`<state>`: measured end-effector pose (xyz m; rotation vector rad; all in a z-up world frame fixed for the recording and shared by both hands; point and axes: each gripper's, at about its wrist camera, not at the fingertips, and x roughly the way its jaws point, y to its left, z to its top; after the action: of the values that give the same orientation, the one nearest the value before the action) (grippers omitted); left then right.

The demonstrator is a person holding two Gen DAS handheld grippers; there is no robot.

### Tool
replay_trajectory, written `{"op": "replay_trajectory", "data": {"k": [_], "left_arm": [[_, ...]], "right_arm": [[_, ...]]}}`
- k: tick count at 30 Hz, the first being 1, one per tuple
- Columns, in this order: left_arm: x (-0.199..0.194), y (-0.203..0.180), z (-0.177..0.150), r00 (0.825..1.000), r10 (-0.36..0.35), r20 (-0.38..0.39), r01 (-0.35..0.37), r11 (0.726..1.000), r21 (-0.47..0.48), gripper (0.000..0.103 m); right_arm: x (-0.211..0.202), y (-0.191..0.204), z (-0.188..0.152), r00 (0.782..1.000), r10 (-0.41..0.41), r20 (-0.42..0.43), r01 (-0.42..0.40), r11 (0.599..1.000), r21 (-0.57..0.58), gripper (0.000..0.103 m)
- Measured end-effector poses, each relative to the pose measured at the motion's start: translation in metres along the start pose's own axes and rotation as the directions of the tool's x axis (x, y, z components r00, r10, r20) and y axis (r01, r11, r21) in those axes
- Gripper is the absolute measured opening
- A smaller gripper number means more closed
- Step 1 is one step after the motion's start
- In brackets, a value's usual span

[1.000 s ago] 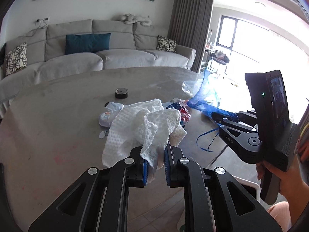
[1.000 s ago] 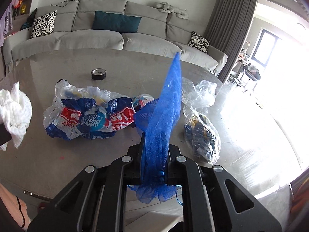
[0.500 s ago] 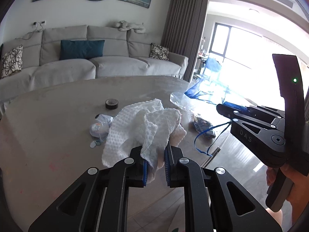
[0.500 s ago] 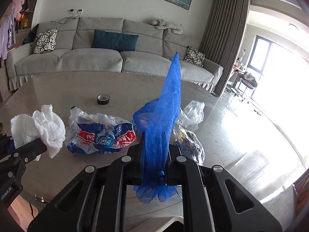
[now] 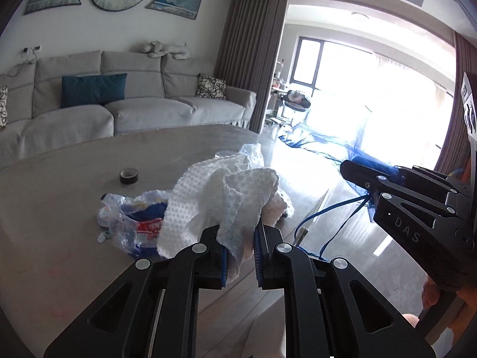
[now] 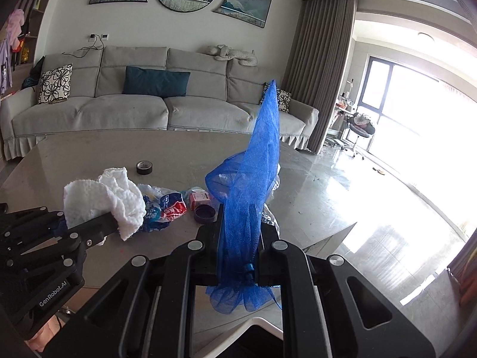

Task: Collect trash
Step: 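Carry the tissue with the left tool while the right tool carries the mesh bag over the bin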

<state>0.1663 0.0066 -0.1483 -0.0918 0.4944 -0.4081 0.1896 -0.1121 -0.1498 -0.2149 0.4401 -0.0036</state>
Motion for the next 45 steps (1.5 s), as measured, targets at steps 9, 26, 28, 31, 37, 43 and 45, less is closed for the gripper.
{"op": "replay_trajectory", "data": {"k": [9, 26, 28, 31, 37, 43, 45], "left_arm": [[0.018, -0.048, -0.015, 0.988, -0.145, -0.056, 0.148, 0.987, 0.065, 0.013], [0.063, -0.149, -0.113, 0.921, -0.25, -0.299, 0.333, 0.903, 0.273, 0.013], [0.071, -0.157, -0.126, 0.912, -0.242, -0.331, 0.342, 0.894, 0.29, 0.013], [0.083, -0.164, -0.141, 0.908, -0.218, -0.358, 0.339, 0.884, 0.322, 0.013], [0.118, -0.159, -0.162, 0.875, -0.183, -0.449, 0.339, 0.893, 0.296, 0.013], [0.139, -0.157, -0.176, 0.852, -0.182, -0.491, 0.351, 0.894, 0.278, 0.013], [0.148, -0.158, -0.183, 0.84, -0.168, -0.515, 0.353, 0.892, 0.284, 0.013]], "right_arm": [[-0.03, -0.034, -0.028, 0.997, -0.077, -0.011, 0.077, 0.994, 0.077, 0.015], [-0.026, -0.082, -0.151, 0.97, -0.134, -0.202, 0.187, 0.944, 0.271, 0.015], [-0.021, -0.086, -0.168, 0.965, -0.134, -0.227, 0.196, 0.94, 0.28, 0.015], [-0.014, -0.088, -0.19, 0.956, -0.128, -0.262, 0.203, 0.937, 0.285, 0.015], [0.003, -0.097, -0.223, 0.95, -0.088, -0.3, 0.189, 0.926, 0.326, 0.015], [0.024, -0.1, -0.248, 0.942, -0.023, -0.334, 0.15, 0.921, 0.359, 0.015], [0.028, -0.099, -0.254, 0.938, -0.018, -0.346, 0.149, 0.923, 0.356, 0.015]]}}
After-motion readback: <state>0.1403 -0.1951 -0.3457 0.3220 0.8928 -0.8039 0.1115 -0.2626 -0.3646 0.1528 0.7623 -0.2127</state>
